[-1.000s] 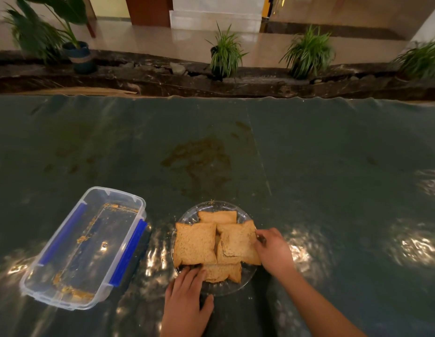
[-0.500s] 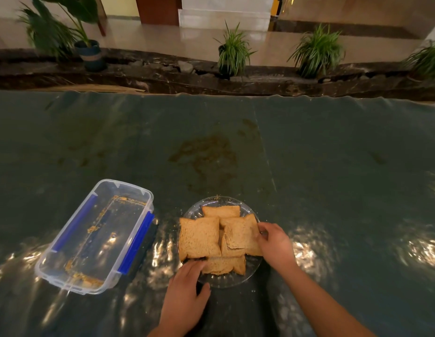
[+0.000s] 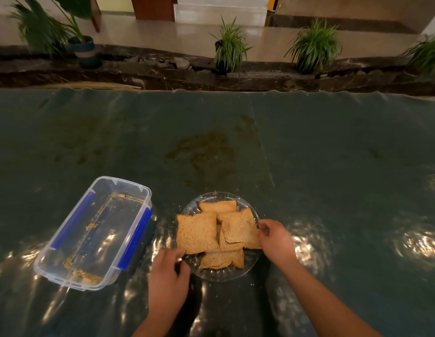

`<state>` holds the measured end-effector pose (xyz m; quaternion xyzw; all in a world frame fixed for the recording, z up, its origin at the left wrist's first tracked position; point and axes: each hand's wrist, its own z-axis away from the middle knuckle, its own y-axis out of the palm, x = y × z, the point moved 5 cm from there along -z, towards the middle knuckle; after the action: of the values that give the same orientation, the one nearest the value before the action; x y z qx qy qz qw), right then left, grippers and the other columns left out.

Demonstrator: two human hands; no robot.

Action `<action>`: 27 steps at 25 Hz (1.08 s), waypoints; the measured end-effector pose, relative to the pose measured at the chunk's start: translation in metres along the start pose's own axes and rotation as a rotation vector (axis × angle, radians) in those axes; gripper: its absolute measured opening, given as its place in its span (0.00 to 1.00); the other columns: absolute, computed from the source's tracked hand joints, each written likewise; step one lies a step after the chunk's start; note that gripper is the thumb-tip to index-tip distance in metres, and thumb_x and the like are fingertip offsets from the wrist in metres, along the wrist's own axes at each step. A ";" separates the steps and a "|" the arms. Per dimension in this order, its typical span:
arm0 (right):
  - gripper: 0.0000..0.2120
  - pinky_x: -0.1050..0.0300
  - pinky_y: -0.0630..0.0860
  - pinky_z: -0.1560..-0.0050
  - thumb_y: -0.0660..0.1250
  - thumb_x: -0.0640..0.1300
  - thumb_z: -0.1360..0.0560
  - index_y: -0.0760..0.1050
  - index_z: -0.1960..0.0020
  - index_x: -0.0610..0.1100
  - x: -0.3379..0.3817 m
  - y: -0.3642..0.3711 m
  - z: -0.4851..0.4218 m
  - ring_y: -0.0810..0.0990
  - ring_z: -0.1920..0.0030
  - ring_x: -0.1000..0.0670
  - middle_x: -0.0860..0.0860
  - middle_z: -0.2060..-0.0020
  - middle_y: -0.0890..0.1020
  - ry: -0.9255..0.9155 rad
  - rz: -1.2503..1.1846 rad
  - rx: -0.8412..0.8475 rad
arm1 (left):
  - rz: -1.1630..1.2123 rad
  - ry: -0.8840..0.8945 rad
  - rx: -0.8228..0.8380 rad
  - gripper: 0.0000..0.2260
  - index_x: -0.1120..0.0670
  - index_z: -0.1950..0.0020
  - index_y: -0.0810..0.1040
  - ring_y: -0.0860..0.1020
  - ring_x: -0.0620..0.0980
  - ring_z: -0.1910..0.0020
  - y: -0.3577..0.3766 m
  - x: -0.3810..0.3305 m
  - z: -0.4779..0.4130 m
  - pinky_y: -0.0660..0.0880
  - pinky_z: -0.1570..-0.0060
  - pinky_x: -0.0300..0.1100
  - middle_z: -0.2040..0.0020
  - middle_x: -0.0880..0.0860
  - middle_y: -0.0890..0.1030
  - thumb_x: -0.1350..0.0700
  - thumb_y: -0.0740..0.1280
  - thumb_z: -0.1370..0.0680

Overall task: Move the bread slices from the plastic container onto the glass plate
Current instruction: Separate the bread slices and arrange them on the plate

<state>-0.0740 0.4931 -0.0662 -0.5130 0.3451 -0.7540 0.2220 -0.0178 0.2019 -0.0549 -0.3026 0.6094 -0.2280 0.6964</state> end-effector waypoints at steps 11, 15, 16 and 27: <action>0.11 0.61 0.71 0.54 0.66 0.41 0.24 0.79 0.43 0.46 0.004 0.002 0.000 0.76 0.55 0.53 0.50 0.48 0.81 -0.006 -0.002 0.007 | 0.060 -0.145 0.182 0.23 0.52 0.29 0.70 0.74 0.36 0.58 0.008 -0.008 -0.038 0.69 0.62 0.30 0.39 0.51 0.78 0.59 0.66 0.23; 0.10 0.61 0.71 0.55 0.66 0.42 0.24 0.79 0.43 0.47 0.005 0.002 -0.001 0.76 0.56 0.54 0.50 0.49 0.81 -0.006 0.003 0.003 | 0.108 -0.128 0.184 0.21 0.52 0.31 0.73 0.73 0.33 0.61 0.007 -0.011 -0.038 0.65 0.64 0.29 0.41 0.49 0.79 0.61 0.67 0.23; 0.10 0.61 0.71 0.55 0.66 0.42 0.24 0.79 0.43 0.47 0.006 0.002 -0.002 0.76 0.56 0.54 0.50 0.49 0.81 -0.007 0.002 0.003 | 0.148 -0.130 0.168 0.18 0.50 0.34 0.75 0.74 0.33 0.59 0.004 -0.012 -0.039 0.66 0.62 0.30 0.44 0.47 0.80 0.61 0.67 0.24; 0.10 0.60 0.73 0.55 0.66 0.43 0.24 0.78 0.43 0.47 0.014 0.002 -0.006 0.77 0.54 0.53 0.51 0.48 0.79 -0.012 0.022 0.006 | 0.179 -0.179 0.278 0.24 0.45 0.30 0.69 0.78 0.51 0.42 0.001 -0.025 -0.063 0.77 0.42 0.56 0.42 0.51 0.80 0.60 0.64 0.25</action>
<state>-0.0853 0.4835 -0.0603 -0.5132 0.3473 -0.7492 0.2338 -0.0836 0.2111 -0.0426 -0.1672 0.5323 -0.2196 0.8003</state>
